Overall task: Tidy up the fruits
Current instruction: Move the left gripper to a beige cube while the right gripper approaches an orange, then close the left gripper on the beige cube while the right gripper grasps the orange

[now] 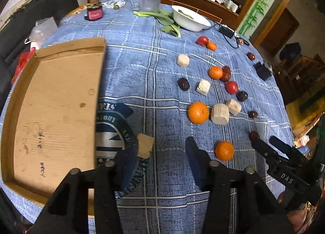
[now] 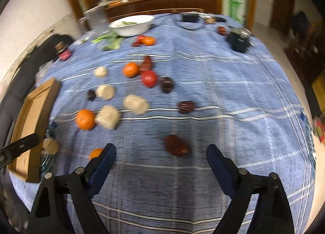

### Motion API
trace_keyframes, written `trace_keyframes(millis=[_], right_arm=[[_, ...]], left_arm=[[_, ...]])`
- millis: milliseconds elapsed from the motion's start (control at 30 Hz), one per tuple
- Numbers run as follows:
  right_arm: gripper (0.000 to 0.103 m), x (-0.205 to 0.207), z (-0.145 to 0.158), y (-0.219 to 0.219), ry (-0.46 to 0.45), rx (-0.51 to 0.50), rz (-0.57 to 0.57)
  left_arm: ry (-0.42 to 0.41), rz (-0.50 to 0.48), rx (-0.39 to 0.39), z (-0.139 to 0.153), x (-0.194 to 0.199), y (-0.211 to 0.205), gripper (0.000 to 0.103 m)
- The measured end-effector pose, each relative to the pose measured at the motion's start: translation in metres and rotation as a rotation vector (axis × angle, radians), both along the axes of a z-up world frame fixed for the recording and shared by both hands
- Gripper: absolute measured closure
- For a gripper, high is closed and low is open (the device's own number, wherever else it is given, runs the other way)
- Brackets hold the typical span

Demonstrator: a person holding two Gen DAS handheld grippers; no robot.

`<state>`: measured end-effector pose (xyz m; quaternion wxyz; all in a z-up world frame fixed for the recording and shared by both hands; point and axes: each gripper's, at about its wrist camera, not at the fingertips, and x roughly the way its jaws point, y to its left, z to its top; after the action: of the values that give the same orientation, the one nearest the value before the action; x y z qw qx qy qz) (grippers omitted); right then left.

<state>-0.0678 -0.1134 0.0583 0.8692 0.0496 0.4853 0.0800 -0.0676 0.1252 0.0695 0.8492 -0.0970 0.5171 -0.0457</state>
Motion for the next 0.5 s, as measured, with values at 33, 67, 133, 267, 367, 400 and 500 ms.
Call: trace_keyframes(millis=[33,67,133,267,367,400,500], right_arm=[[0.021,0.0,-0.001,0.006,0.005,0.015,0.035],[0.023,0.0,-0.002,0.01,0.008,0.022,0.054],[0.025,0.0,-0.004,0.022,0.012,0.042,0.115],[0.025,0.0,-0.008,0.042,0.024,0.055,0.194],[0.025,-0.001,-0.013,0.054,0.033,0.047,0.238],[0.025,-0.001,-0.014,0.056,0.035,0.044,0.243],[0.025,0.002,-0.019,0.062,0.047,0.036,0.255]], left_arm=[[-0.002,-0.006,0.006,-0.001,0.001,-0.001,0.057],[-0.006,-0.011,0.02,-0.001,0.001,-0.003,0.057],[-0.01,-0.02,0.043,-0.003,0.002,-0.003,0.057],[0.01,-0.038,0.091,-0.012,0.008,-0.002,0.057],[0.03,-0.061,0.107,-0.02,0.01,-0.001,0.057],[0.039,-0.066,0.104,-0.023,0.011,-0.001,0.057],[0.056,-0.072,0.101,-0.029,0.012,0.0,0.057]])
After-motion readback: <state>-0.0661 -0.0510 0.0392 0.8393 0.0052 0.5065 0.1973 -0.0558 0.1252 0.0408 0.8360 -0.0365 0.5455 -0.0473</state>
